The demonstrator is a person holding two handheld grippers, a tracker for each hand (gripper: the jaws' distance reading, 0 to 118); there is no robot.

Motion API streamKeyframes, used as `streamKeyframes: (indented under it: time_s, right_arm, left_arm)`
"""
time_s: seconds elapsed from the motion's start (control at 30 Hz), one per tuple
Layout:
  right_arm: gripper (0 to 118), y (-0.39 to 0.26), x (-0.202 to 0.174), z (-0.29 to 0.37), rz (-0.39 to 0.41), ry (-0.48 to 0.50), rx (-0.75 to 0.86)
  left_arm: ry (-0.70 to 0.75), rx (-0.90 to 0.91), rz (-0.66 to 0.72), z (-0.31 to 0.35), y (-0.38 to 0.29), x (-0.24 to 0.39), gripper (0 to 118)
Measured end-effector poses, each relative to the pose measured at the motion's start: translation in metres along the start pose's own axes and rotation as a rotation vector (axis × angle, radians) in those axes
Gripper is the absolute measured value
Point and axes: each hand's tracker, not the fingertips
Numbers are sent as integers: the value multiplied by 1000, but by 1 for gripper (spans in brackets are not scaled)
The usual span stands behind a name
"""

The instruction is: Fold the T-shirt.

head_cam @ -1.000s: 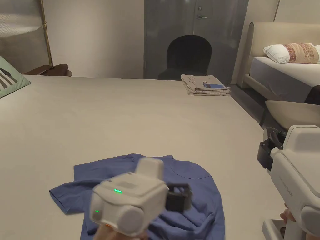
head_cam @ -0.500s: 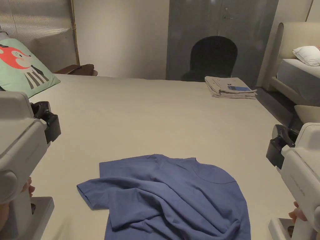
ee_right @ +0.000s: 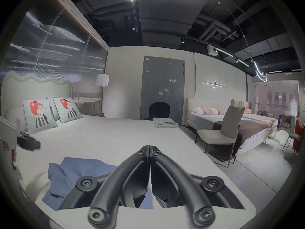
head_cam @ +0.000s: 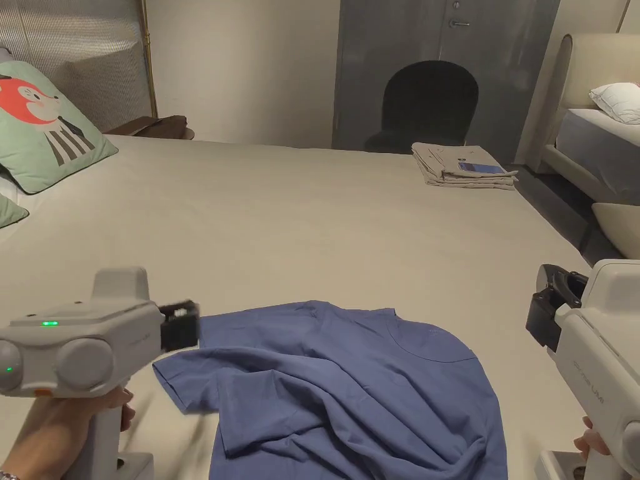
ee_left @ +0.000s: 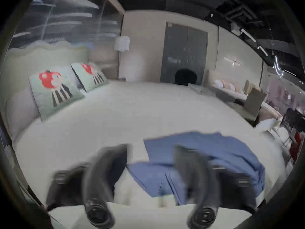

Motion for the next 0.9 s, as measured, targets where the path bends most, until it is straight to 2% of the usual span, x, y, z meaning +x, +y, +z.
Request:
streamKeyframes:
  time_s: [0.03, 0.07, 0.1, 0.33, 0.4, 0.43, 0.47, 0.5, 0.53, 0.57, 0.6, 0.63, 0.73, 0.9]
  right_arm:
    - [0, -3, 0, -2, 6, -2, -8]
    - [0, -5, 0, -3, 11, -4, -19]
    - [0, -3, 0, -1, 13, 2, -26]
    - [0, -25, 0, -20, 21, -6, -102]
    - [0, -33, -1, -26, 32, -3, -126]
    - [0, -37, -1, -30, 38, 0, -140]
    - [0, -40, -2, -33, 41, 4, -156]
    - [1, -40, -3, -35, 42, 15, -194]
    - [19, -43, -5, -41, 45, 19, -245]
    - [55, -46, -6, -47, 49, 14, -286]
    - [96, -51, -6, -53, 54, 18, -324]
    - [117, -55, -7, -60, 55, 30, -395]
    - [117, -75, -3, -70, 44, 76, -488]
    - [113, -112, -4, -87, 51, 57, -722]
  left_arm:
    - [-7, -61, 4, -15, -6, -1, 96]
    - [-26, -92, 14, -26, -12, -3, 112]
    - [12, -97, -6, -34, -16, -2, 107]
    - [35, -285, -3, -90, -41, -3, 105]
    - [49, -296, -12, -93, -47, 0, 79]
    - [78, -281, -21, -91, -48, 1, 77]
    - [72, -262, -15, -88, -48, 1, 71]
    - [62, -265, -7, -85, -45, 1, 56]
    - [61, -254, -6, -82, -43, 2, 26]
    - [70, -241, -7, -80, -41, 2, 4]
    - [73, -232, 0, -79, -39, 1, 2]
    - [72, -223, 16, -76, -37, 1, 2]
    - [50, -183, 11, -67, -34, 2, 2]
    - [43, -152, -10, -56, -32, 6, 2]
